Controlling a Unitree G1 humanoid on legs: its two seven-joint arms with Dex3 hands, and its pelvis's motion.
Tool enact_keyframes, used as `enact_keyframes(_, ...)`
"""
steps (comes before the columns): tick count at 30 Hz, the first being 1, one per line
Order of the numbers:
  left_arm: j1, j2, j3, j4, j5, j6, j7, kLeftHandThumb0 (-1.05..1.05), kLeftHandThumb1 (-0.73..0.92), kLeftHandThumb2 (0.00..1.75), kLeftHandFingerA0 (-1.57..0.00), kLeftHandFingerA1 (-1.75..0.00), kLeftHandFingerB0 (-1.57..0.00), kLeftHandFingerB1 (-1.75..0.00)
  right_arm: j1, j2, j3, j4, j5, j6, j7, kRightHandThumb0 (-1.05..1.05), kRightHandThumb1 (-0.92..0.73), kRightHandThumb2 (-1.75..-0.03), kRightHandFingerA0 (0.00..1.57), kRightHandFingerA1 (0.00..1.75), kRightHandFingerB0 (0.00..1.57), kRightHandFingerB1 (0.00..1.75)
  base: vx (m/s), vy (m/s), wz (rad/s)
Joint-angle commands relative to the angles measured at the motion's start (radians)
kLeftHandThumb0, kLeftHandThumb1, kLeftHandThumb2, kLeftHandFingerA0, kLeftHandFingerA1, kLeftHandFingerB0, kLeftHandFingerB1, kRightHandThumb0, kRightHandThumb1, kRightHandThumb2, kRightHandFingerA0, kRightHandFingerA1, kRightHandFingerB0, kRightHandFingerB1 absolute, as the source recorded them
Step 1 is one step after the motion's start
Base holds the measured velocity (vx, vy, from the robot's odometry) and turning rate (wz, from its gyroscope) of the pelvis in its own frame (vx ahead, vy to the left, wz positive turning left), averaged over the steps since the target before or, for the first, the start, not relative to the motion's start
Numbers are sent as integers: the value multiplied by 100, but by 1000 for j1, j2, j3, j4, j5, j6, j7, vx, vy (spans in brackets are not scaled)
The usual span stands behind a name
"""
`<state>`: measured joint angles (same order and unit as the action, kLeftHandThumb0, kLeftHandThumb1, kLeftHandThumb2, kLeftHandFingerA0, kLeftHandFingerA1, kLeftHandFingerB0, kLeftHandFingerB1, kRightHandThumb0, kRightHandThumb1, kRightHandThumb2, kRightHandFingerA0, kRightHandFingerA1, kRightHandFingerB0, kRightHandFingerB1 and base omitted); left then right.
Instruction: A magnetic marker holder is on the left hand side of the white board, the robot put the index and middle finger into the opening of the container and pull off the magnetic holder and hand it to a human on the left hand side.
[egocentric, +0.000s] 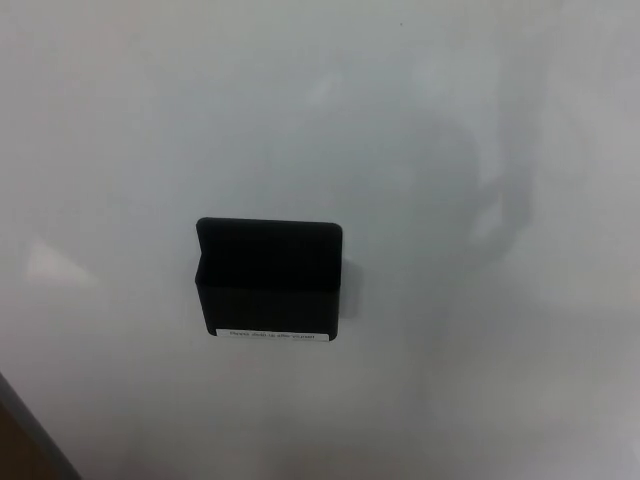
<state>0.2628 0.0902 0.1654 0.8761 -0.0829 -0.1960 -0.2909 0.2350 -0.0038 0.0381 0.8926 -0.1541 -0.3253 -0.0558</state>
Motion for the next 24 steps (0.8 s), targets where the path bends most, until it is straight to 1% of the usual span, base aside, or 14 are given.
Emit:
enact_keyframes(1, 74, 29, 11, -257, -112, -322, -213, -62, 46, 79, -33, -47, -28, -43, -2, 70, 0, 3, 30, -399, -38, -48, -63, -64, 81, 52, 55, 44, 0, 0, 0)
enact_keyframes(3, 93, 65, -20, -415, -83, -353, -210, -70, 49, 83, -34, -47, -25, -43, -8, 73, -4, 8, 30, -404, -39, -47, -69, -61, 81, 49, 58, 43, 0, 0, 0)
enact_keyframes(4, 99, 80, -27, -484, -71, -350, -205, -71, 62, 60, -36, -36, -28, -30, -12, 73, -5, 14, 26, -409, -43, -53, -63, -65, 80, 52, 54, 45, 0, 0, 0)
enact_keyframes(5, 103, 89, -30, -525, -63, -345, -201, -71, 62, 60, -36, -36, -28, -30, -15, 73, -5, 18, 23, -413, -46, -53, -63, -65, 80, 52, 54, 45, 0, 0, 0)
enact_keyframes(6, 102, 112, -32, -618, -80, -313, -221, -71, 49, 82, -25, -46, -20, -41, -18, 74, -7, 21, 23, -414, -47, -46, -70, -61, 82, 48, 58, 43, 0, 0, 0)
enact_keyframes(8, 99, 157, -31, -779, -108, -248, -256, -70, 49, 82, -25, -46, -20, -41, -24, 78, -11, 28, 24, -418, -48, -45, -69, -61, 82, 48, 59, 43, 0, 0, 0)
enact_keyframes(11, 89, 195, -22, -881, -95, -217, -253, -70, 48, 82, -27, -46, -21, -41, -26, 78, -12, 33, 24, -426, -45, -47, -69, -59, 82, 47, 58, 42, 0, 0, 0)
enact_keyframes(12, 69, 234, -11, -981, -97, -173, -255, -70, 47, 80, -29, -46, -22, -41, -28, 75, -10, 39, 14, -429, -54, -53, -62, -66, 79, 52, 55, 45, 0, 0, 0)
enact_keyframes(15, 43, 282, 3, -1097, -78, -108, -249, -74, 48, 82, -33, -46, -25, -42, -33, 72, -8, 48, 4, -435, -63, -48, -69, -61, 81, 48, 58, 43, 0, 0, 0)
enact_keyframes(16, 29, 302, 9, -1137, -51, -94, -243, -76, 60, 59, -45, -34, -30, -31, -34, 71, -7, 49, 1, -435, -67, -53, -63, -66, 80, 51, 55, 45, 0, 0, 0)
enact_keyframes(18, -5, 345, 17, -1210, 1, -67, -237, -76, 59, 59, -43, -34, -29, -30, -37, 70, -7, 53, -3, -438, -71, -48, -69, -61, 82, 48, 59, 43, 0, 0, 0)
enact_keyframes(19, -37, 371, 16, -1246, 30, -51, -238, -80, 49, 85, -37, -47, -23, -41, -39, 70, -9, 56, 0, -438, -69, -48, -69, -61, 81, 48, 59, 43, 0, 0, 0)
enact_keyframes(22, -89, 396, 0, -1258, 56, -47, -240, -78, 49, 84, -34, -47, -23, -41, -40, 72, -11, 62, 4, -438, -66, -51, -62, -65, 80, 51, 57, 45, 0, 0, 0)
enact_keyframes(24, -144, 421, -21, -1255, 86, -31, -244, -79, 49, 84, -33, -47, -24, -41, -44, 70, -8, 72, -4, -447, -75, -48, -69, -61, 82, 48, 60, 44, 0, 0, 0)
